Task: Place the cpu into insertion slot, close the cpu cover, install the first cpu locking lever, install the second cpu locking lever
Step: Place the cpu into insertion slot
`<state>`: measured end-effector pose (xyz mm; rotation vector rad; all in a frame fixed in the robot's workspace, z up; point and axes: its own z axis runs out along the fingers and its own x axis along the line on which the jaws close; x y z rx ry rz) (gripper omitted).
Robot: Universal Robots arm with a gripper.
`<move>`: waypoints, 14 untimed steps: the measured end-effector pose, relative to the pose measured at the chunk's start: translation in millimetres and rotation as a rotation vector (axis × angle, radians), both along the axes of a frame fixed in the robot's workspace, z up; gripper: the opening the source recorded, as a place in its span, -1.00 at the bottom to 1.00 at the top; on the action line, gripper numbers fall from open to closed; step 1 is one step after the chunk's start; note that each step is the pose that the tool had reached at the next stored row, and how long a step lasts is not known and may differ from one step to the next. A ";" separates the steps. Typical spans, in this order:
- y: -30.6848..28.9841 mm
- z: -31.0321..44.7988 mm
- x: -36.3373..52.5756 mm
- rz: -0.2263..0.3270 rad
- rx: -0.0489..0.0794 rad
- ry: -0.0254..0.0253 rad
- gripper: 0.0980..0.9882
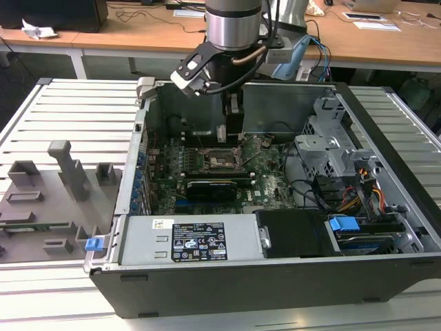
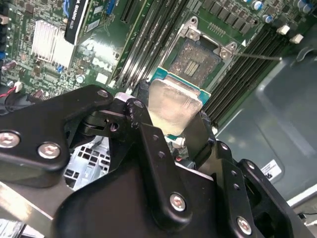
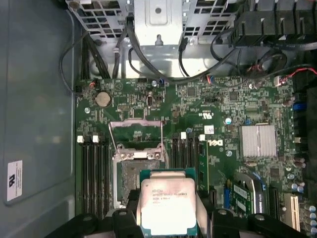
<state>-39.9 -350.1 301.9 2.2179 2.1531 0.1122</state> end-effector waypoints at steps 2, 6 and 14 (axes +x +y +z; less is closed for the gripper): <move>0.1 -7.2 -1.7 0.011 0.000 -0.0001 -0.03; 0.1 -16.6 -2.8 0.019 0.000 -0.0001 -0.03; 0.2 -26.4 -3.7 0.019 0.000 -0.0001 -0.03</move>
